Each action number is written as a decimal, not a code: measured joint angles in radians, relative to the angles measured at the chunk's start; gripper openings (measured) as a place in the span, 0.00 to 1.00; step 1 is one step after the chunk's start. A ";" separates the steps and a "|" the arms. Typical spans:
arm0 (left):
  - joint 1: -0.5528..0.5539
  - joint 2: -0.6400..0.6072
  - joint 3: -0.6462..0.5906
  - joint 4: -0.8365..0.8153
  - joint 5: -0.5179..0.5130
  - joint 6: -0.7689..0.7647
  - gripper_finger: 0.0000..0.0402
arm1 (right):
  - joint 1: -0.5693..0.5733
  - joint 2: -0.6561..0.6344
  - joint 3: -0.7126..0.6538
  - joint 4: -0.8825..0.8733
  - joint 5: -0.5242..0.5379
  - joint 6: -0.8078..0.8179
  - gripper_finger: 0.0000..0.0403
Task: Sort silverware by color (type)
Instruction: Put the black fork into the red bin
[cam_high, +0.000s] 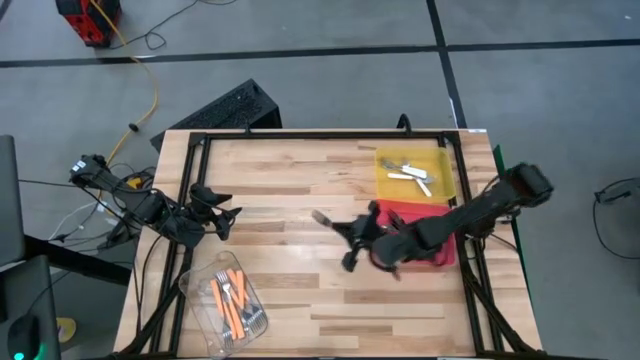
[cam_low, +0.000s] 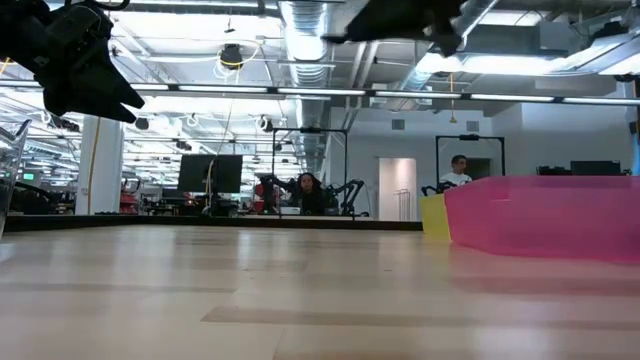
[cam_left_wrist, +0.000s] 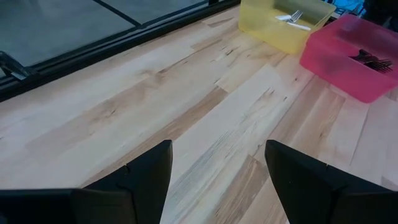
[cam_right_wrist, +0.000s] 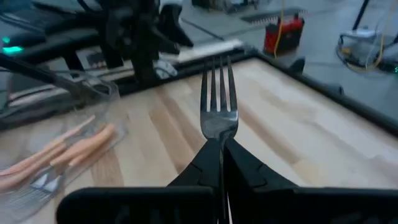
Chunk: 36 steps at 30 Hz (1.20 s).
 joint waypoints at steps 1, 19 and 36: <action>0.000 0.000 0.000 0.000 -0.003 0.000 0.60 | 0.005 -0.039 -0.025 0.007 0.002 -0.012 0.07; 0.000 0.000 0.000 -0.005 -0.008 -0.009 0.60 | 0.187 -0.487 -0.474 0.065 0.248 0.117 0.07; 0.000 0.000 -0.072 -0.008 -0.006 -0.098 0.60 | 0.318 -0.512 -0.690 -0.013 0.356 0.518 0.07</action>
